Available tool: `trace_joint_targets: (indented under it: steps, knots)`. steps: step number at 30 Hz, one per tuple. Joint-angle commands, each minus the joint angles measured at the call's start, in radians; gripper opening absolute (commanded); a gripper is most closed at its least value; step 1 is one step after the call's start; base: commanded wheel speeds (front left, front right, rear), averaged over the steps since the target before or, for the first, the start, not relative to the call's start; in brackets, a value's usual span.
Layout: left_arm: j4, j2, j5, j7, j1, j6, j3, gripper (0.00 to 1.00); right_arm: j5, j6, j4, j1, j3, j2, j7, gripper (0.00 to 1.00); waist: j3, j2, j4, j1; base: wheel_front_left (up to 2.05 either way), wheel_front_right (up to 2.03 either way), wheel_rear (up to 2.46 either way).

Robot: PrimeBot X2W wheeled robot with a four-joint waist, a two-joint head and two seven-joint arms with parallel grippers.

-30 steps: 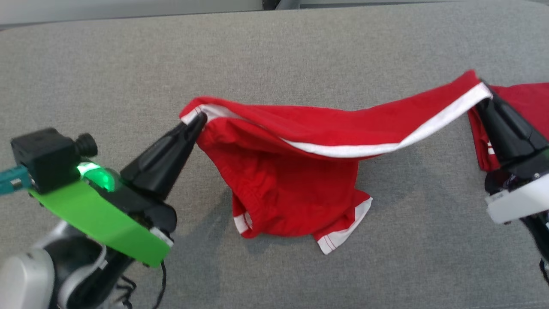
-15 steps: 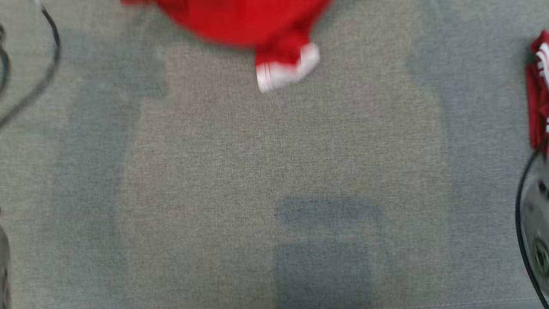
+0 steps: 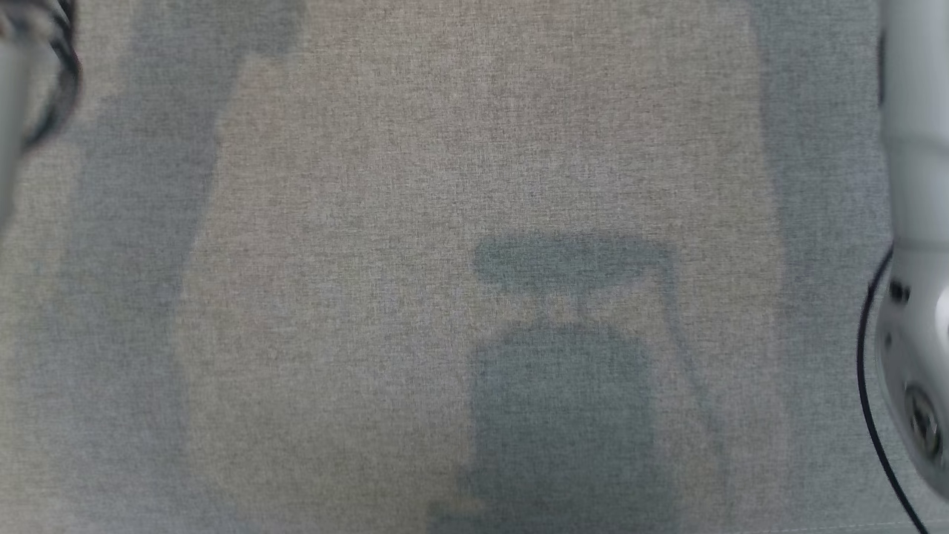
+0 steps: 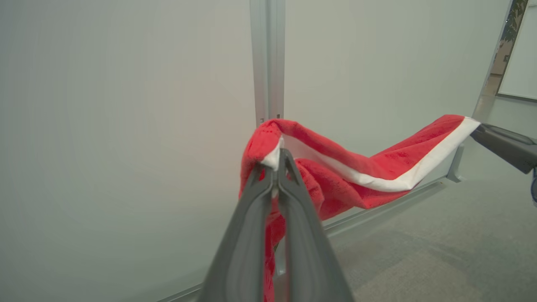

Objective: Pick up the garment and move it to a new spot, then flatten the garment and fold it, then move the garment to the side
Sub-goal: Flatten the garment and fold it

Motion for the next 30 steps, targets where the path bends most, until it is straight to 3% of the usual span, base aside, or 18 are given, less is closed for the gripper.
trace_joint_targets:
  steps: [1,8,12,17,22,30]
  knots:
    - [0.003,0.017,-0.014,-0.027,0.046,-0.003,-0.034,0.0,0.011,-0.001,0.002,0.055,0.02,-0.02,-0.02,0.0,-0.022,0.0,0.0,-0.0003,0.0,0.0,0.0]
    - [-0.068,0.146,-0.113,-0.147,0.374,-0.001,-0.242,0.0,0.105,-0.001,-0.114,0.504,0.13,-0.122,-0.079,0.0,-0.12,0.0,-0.013,-0.0003,0.0,0.0,0.0]
    - [-0.122,0.17,-0.122,-0.153,0.581,-0.001,-0.234,0.0,0.127,-0.001,-0.223,0.754,0.142,-0.168,-0.085,0.0,-0.19,0.0,-0.016,-0.0003,0.0,0.0,0.0]
    - [-0.189,0.136,-0.112,-0.151,0.864,0.012,-0.175,0.0,0.103,-0.001,-0.33,1.018,0.16,-0.225,-0.089,0.0,-0.29,0.0,-0.017,-0.0003,0.0,0.0,0.0]
    - [-0.253,0.069,-0.089,-0.152,1.146,0.075,-0.082,0.0,0.107,-0.001,-0.378,1.247,0.162,-0.263,-0.089,0.0,-0.394,0.0,-0.017,-0.0003,0.0,0.0,0.0]
    - [-0.386,-0.029,-0.086,-0.152,1.516,0.14,0.022,0.0,0.144,-0.001,-0.517,1.614,0.102,-0.264,-0.089,0.0,-0.523,0.0,0.004,-0.0003,0.0,0.0,0.0]
